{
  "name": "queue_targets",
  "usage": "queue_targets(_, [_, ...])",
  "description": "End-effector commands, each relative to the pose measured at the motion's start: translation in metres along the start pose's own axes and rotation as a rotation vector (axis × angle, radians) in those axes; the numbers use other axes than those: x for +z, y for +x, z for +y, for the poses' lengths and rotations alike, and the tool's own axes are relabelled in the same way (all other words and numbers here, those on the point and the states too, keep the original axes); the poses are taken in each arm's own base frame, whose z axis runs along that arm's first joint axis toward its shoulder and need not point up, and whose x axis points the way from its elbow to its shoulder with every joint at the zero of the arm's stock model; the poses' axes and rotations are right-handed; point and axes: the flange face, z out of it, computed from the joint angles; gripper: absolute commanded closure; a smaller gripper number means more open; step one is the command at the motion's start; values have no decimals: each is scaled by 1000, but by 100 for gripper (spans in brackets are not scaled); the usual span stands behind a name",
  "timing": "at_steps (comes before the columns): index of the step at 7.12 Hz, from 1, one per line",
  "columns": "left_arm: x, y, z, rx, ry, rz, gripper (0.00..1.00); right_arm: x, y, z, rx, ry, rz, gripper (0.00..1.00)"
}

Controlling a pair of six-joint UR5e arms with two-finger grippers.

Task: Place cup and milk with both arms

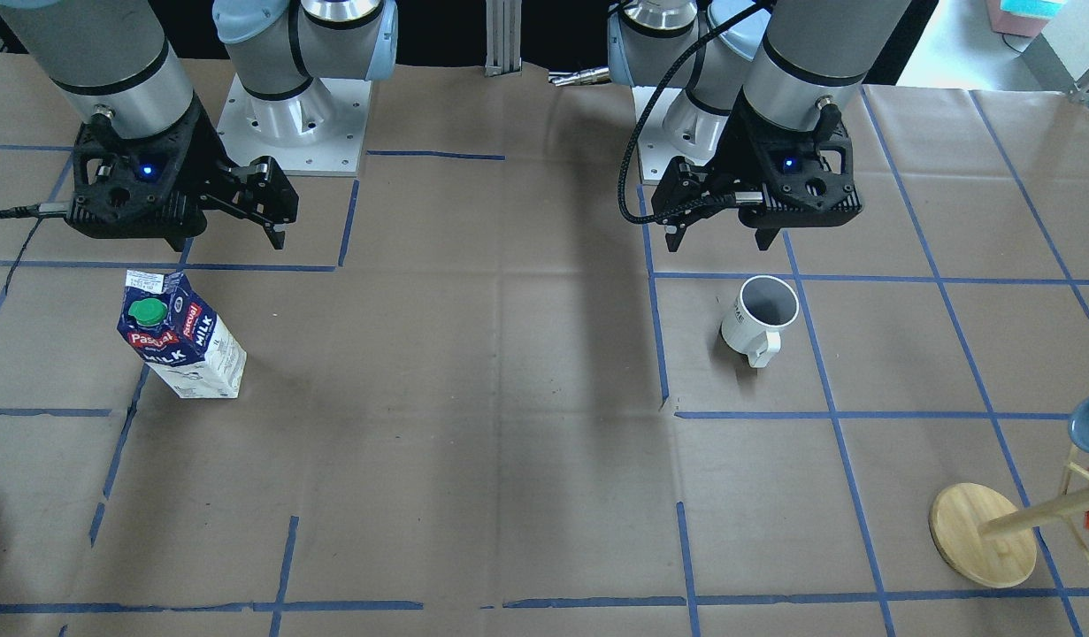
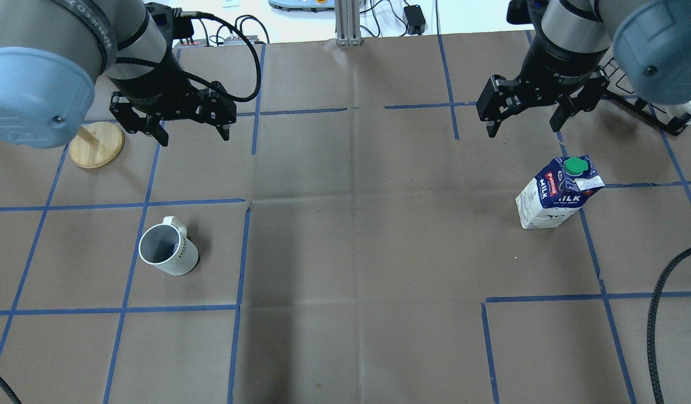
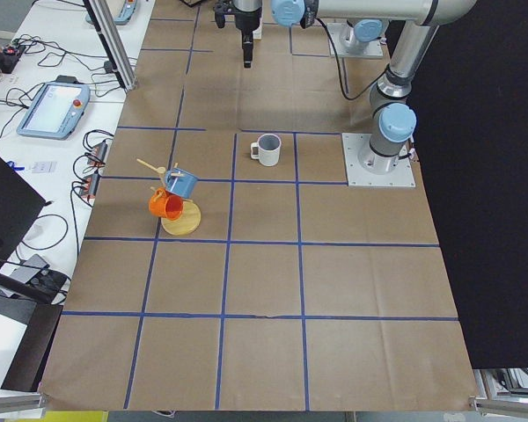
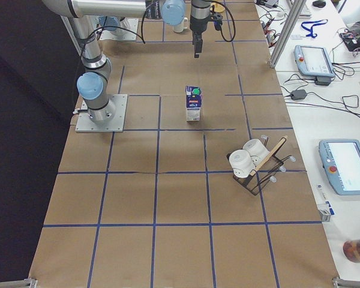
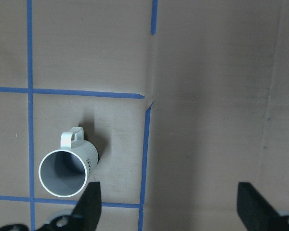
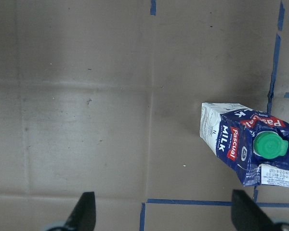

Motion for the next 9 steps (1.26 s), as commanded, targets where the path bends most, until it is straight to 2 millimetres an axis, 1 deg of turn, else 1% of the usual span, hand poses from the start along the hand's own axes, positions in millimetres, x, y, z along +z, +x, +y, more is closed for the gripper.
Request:
queue_targets(1, [14, 1, 0, -3, -29, 4, 0, 0, 0, 0, 0, -1, -1, 0])
queue_targets(3, [17, 0, 1, -3, -37, 3, 0, 0, 0, 0, 0, -1, -1, 0])
queue_targets(6, [11, -1, 5, -3, -25, -10, 0, 0, 0, 0, 0, 1, -2, 0])
queue_targets(9, [9, -2, 5, -3, -18, -11, 0, 0, 0, 0, 0, -1, -2, 0])
